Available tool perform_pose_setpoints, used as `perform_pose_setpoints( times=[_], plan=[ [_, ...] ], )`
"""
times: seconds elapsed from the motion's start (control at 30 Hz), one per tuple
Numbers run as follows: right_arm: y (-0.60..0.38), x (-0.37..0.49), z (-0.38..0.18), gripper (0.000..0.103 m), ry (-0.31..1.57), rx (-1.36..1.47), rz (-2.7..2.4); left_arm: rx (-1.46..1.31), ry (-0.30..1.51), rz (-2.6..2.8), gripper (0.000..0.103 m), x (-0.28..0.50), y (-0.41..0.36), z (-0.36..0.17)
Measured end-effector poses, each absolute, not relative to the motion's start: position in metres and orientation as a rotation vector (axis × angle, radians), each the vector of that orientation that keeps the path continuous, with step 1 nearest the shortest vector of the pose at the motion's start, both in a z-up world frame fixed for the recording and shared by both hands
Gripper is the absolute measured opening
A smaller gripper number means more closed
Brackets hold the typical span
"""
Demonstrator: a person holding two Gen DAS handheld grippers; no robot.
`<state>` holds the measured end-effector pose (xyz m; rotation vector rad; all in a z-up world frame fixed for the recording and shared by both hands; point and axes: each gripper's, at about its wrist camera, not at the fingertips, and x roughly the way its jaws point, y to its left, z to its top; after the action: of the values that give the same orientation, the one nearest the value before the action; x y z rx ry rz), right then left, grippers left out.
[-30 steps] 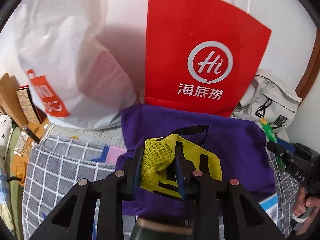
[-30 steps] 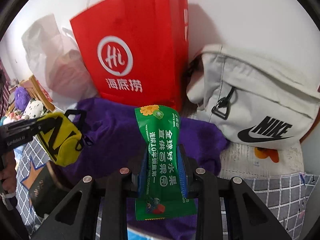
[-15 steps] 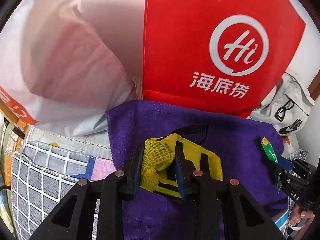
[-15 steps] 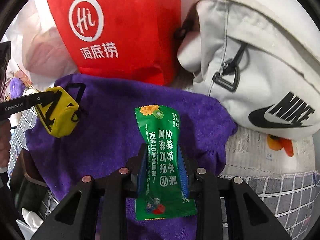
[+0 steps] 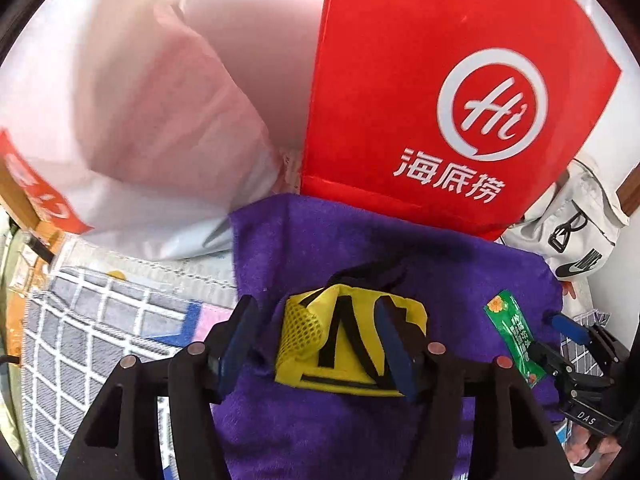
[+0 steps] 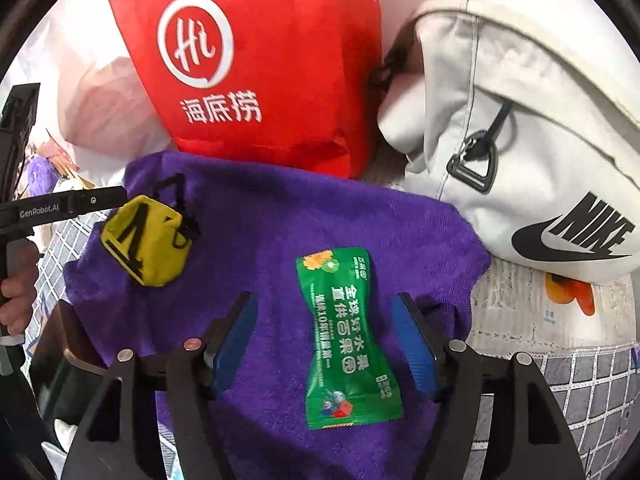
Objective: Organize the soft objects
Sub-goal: 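Open the left tool on the towel while the right tool releases the green packet, then grasp the white foam block with the left tool while the right tool grasps the orange-slice packet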
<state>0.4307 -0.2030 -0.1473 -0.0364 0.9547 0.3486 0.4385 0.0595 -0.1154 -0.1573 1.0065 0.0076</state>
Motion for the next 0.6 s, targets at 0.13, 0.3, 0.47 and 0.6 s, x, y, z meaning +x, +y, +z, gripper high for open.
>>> perform_pose_setpoints(
  times=[0.13, 0.3, 0.47, 0.6],
  plan=[
    [-0.198, 0.417, -0.134, 0.082, 0.941, -0.038, 0.288, -0.141, 0.975, 0.066, 0.066, 0.416, 0.064, -0.096],
    [-0.194, 0.378, -0.113, 0.083, 0.922, -0.094, 0.290, -0.169, 0.942, 0.084, 0.077, 0.378, 0.076, -0.076],
    [-0.197, 0.330, -0.094, 0.083, 0.885, -0.053, 0.282, -0.108, 0.865, 0.059, 0.077, 0.327, 0.072, -0.054],
    [-0.202, 0.289, -0.083, 0.083, 0.855, 0.024, 0.283, -0.085, 0.825, 0.047, 0.077, 0.285, 0.069, -0.044]
  ],
)
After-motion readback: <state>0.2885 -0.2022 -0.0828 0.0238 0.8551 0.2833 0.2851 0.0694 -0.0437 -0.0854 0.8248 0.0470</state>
